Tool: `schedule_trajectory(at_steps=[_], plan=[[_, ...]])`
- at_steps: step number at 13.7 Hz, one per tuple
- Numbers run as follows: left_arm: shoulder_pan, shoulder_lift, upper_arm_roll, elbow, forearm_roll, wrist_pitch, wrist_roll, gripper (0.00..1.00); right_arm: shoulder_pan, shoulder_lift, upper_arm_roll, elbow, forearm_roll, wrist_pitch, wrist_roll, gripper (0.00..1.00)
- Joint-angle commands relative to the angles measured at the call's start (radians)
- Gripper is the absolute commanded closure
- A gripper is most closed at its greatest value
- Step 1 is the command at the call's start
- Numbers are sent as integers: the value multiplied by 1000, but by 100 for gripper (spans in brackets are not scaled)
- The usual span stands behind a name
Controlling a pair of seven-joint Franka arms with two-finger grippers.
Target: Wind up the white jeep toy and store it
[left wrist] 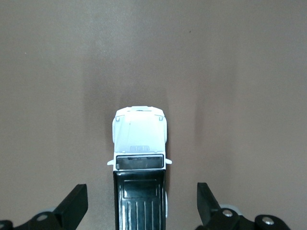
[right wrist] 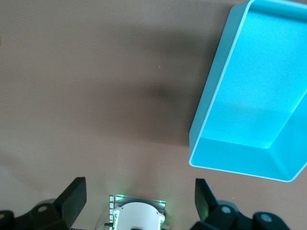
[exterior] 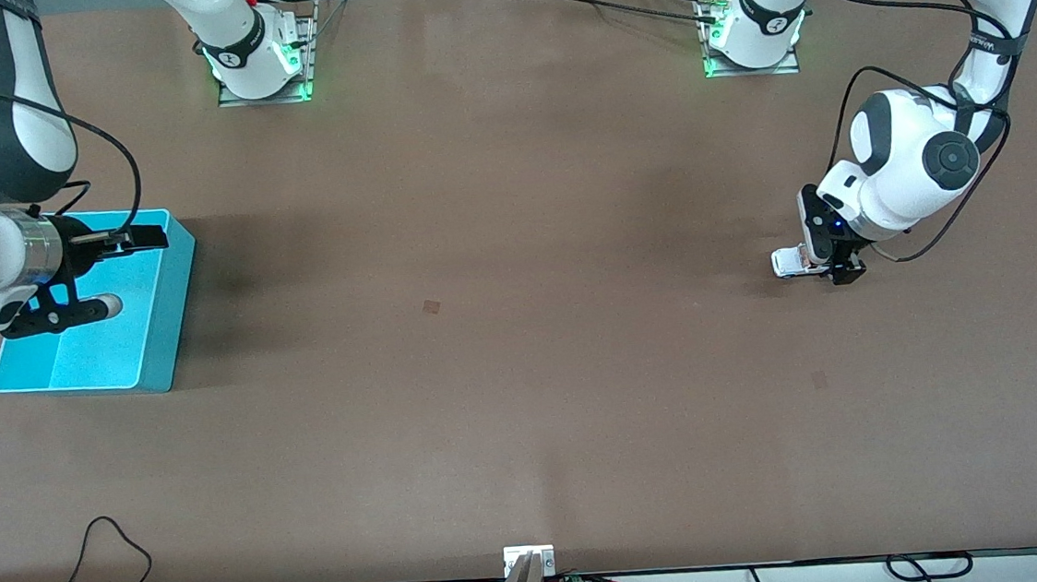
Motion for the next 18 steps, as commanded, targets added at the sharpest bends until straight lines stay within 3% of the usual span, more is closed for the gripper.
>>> schedule_trajectory(at_steps=[1,9,14,18], plan=[[18,-9,-6,-21,20,37,62,0,40,10,-2,14,18,-23,17,0],[35,35,-7,-20,20,67,85,5,69,24,-7,54,27,-10,14,0],[35,35,-6,-20,29,70,91,21,86,21,-2,54,30,-19,-6,0],[37,35,-6,-20,58,70,91,22,100,24,-5,54,16,-23,-60,0]])
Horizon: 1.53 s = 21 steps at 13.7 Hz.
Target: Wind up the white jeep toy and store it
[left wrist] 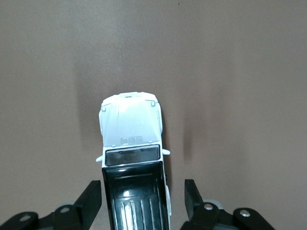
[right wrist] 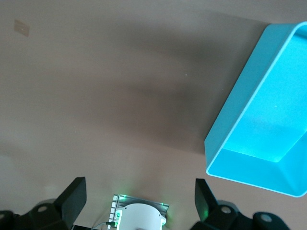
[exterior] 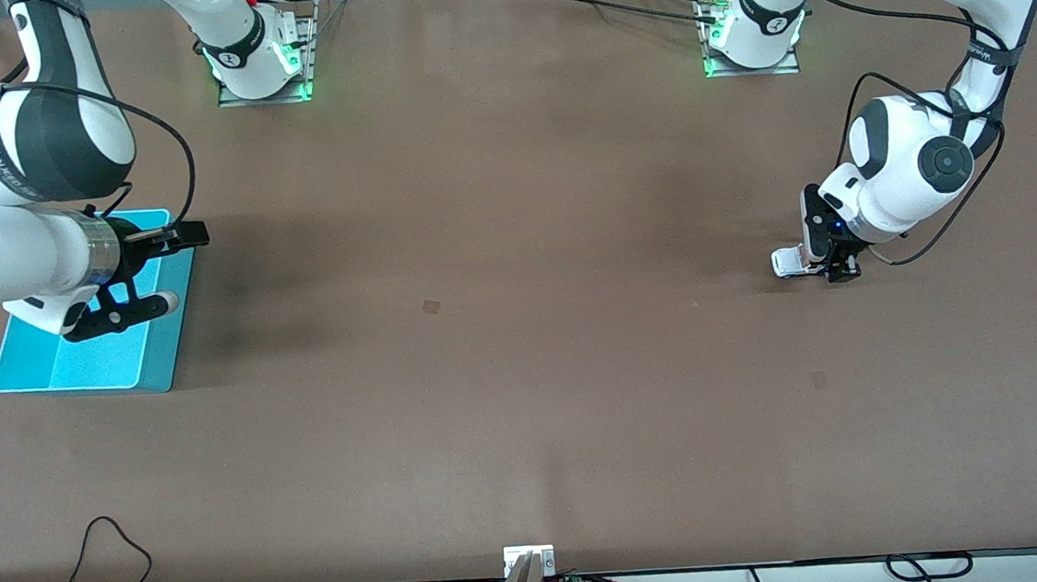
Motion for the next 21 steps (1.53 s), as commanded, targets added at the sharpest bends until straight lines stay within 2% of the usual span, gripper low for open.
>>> schedule_trajectory(at_steps=[1,4,6,18,20,21], plan=[[19,-4,-6,-8,21,15,17,24,-5,8,-10,17,6,-14,-82,0],[28,-4,-6,-8,21,13,17,32,-28,17,-16,33,3,2,-81,0],[28,-4,-6,-8,21,13,17,39,-34,20,-19,51,-38,1,-82,0],[30,-1,-7,-2,21,10,12,60,-84,18,-25,51,-72,70,-91,0],[30,8,-6,3,19,10,9,65,-86,14,-24,50,-71,62,-90,0],[30,9,-6,2,19,10,9,71,-81,11,-25,51,-72,62,-84,0]])
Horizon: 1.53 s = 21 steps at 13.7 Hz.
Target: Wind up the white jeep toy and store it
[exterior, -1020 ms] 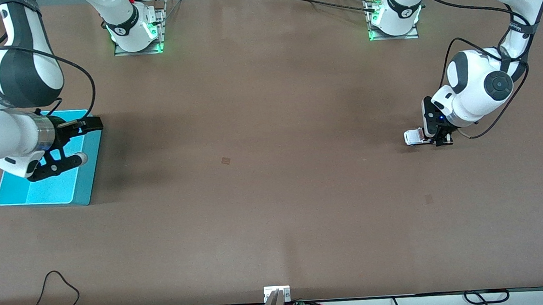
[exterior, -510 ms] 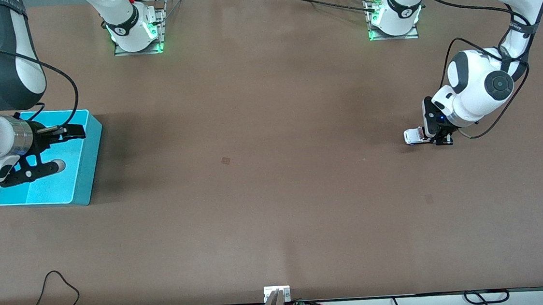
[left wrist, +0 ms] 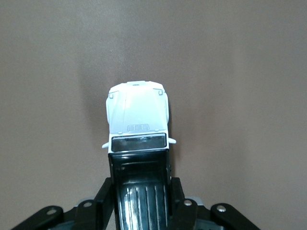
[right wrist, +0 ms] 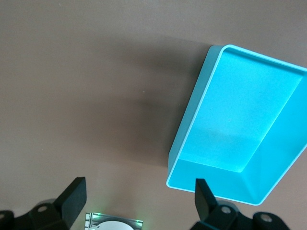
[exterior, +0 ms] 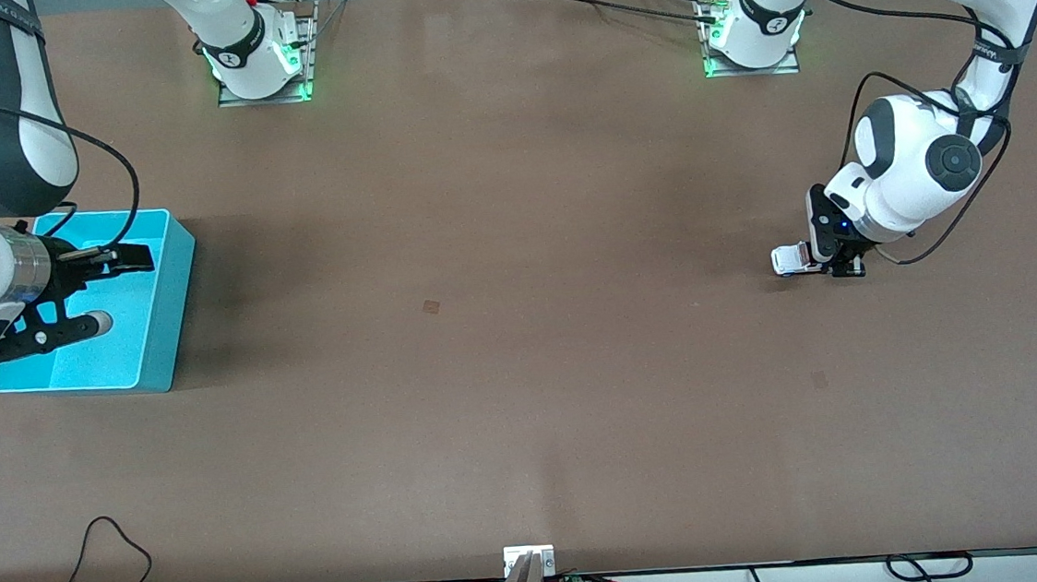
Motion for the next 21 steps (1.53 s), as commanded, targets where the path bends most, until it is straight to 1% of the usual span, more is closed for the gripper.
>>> schedule_trajectory(at_steps=[1,7,10,14,21], plan=[[12,11,-6,1,19,6,6,72,1,-1,6,22,-11,-13,-8,0],[12,11,-7,4,13,6,-2,76,8,-2,6,22,-13,-13,-4,0],[13,14,-6,7,7,7,-3,77,10,-4,9,24,-11,-13,3,0],[13,23,-6,49,16,7,0,77,7,-14,12,24,-8,-14,4,0],[31,52,-6,49,4,7,-23,77,8,-19,11,22,-13,-14,1,0]])
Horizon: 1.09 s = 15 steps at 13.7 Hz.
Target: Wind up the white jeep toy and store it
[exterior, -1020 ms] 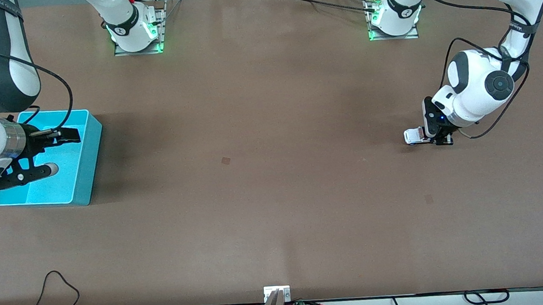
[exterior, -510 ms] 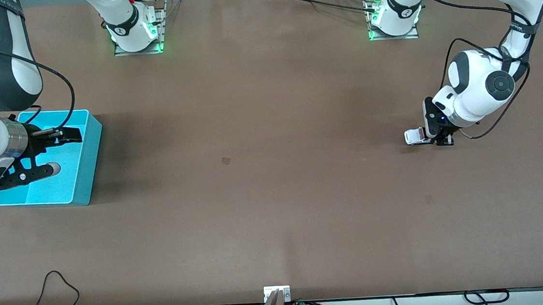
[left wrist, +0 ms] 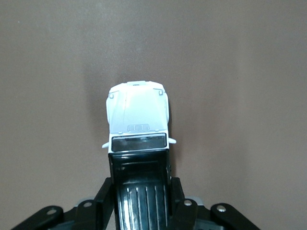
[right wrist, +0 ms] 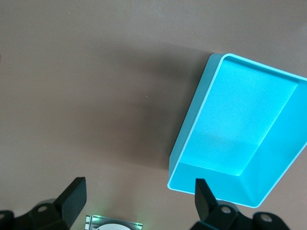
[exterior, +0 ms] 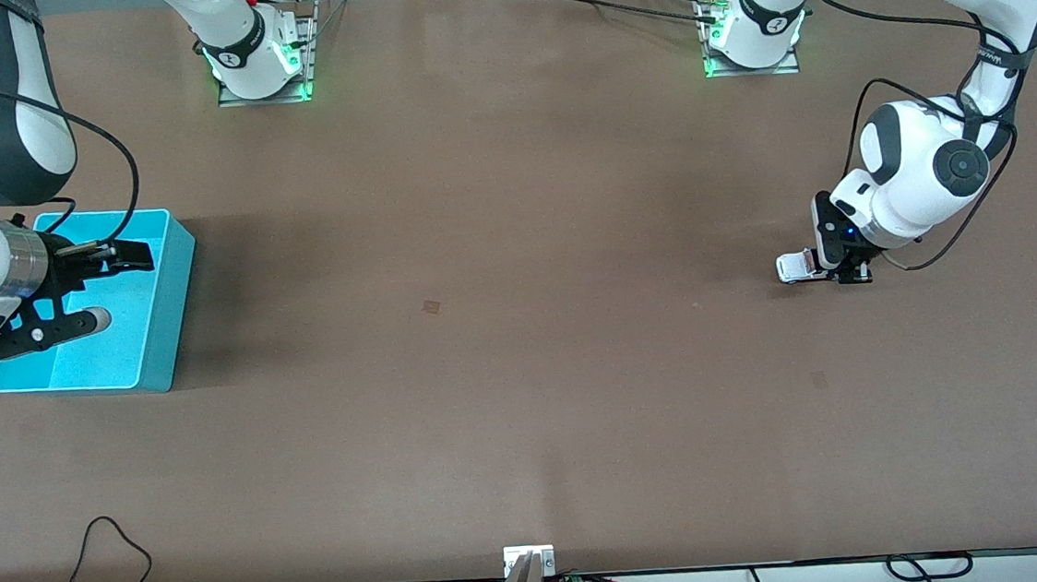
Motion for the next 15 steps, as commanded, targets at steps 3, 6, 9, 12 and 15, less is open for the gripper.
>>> schedule_trajectory(at_steps=[3,6,9,12,15], plan=[[23,29,-6,15,4,0,-30,77,-3,-7,4,5,-13,-12,-1,0],[23,31,-8,15,7,0,-26,77,8,-20,10,5,-11,-24,1,0],[24,46,-6,17,18,1,-23,77,11,-43,10,5,-11,-99,4,0],[41,55,-8,17,19,1,-18,77,14,-45,11,5,-11,-93,4,0],[56,62,-6,23,19,1,-17,77,16,-43,11,5,-9,-93,5,0]])
